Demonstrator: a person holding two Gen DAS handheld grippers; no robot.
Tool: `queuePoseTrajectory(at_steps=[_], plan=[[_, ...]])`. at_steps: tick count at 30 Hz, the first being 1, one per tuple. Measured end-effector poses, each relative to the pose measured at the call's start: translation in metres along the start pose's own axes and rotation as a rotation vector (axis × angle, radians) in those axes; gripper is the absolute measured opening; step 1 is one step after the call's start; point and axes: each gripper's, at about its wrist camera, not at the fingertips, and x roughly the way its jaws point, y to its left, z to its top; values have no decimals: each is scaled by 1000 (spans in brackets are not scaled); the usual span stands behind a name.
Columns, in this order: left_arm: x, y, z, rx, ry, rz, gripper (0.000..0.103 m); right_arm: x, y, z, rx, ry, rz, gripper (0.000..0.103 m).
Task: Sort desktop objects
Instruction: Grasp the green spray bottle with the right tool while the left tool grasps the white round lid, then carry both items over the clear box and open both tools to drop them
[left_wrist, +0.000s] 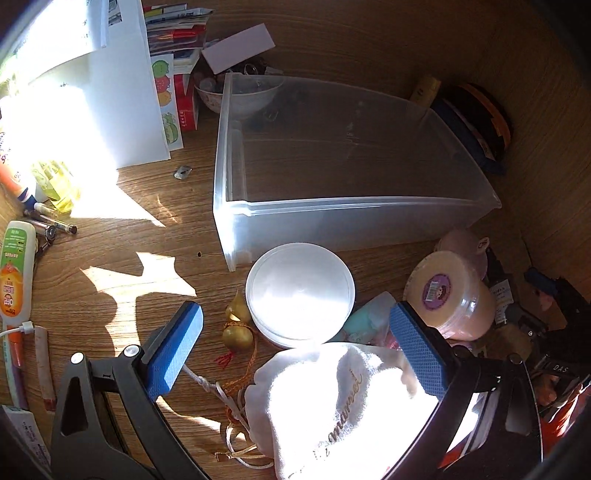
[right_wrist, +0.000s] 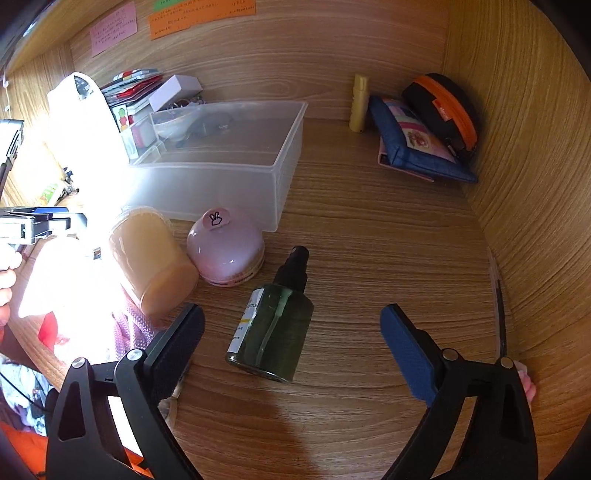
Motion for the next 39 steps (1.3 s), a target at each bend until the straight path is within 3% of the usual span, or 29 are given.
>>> queuePoseTrajectory(at_steps=[1, 3, 5, 10, 18, 20, 28, 39], plan=[[4, 1, 2, -3, 10, -1, 99, 3, -1, -1, 4, 8, 26, 87], [13, 3, 4, -10, 47, -9, 80, 9, -1, -1, 12, 30, 57, 77], [19, 5, 4, -17, 65, -11, 79, 13, 1, -2, 11, 46, 71, 67], [23, 6, 5, -17, 50, -5, 79, 16, 6, -2, -2, 49, 66, 62], [37, 6, 4, -16, 46, 4, 78, 24, 15, -1, -36, 72, 89, 40], [37, 7, 3, -18, 42, -26, 65, 24, 15, -2, -35, 65, 83, 40], [26, 13, -11, -26, 11, -11, 65, 7, 9, -2, -20, 13, 69, 38], [-40, 10, -4, -57, -120, -10, 65, -21, 5, 17, -4, -93, 45, 38]])
